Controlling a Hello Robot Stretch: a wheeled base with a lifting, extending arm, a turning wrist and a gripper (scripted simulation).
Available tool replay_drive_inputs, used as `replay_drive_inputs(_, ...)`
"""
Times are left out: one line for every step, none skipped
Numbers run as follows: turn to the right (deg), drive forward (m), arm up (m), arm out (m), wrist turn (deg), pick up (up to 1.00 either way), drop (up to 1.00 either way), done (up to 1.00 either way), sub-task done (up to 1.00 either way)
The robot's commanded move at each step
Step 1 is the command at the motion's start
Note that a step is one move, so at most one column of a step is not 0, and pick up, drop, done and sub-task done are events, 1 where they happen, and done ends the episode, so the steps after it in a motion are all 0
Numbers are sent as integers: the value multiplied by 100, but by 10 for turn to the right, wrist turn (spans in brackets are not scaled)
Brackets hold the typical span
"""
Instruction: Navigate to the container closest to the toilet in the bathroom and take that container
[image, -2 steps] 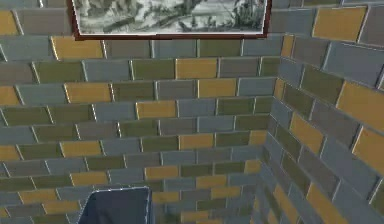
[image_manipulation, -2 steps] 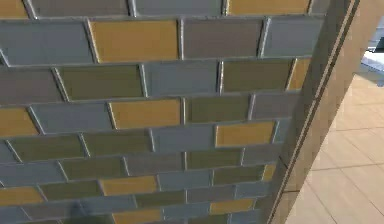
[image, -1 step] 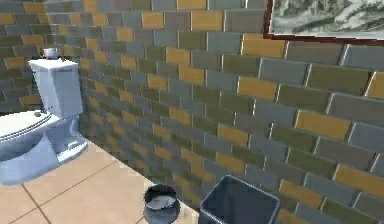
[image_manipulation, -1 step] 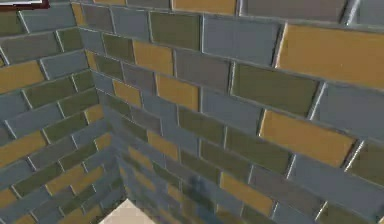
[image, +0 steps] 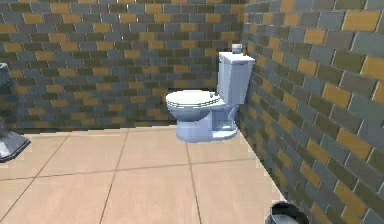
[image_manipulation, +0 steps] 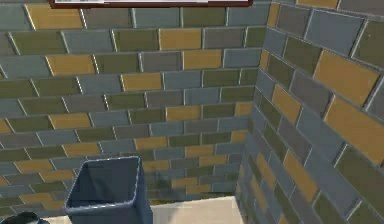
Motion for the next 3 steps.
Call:
replay_drive_inputs(-60, 0, 0, 0, 0, 0, 0, 0, 0)
replay_drive_inputs(0, 100, 0, 0, 0, 0, 0, 0, 0)
replay_drive_inputs(-30, 0, 0, 0, 0, 0, 0, 0, 0)
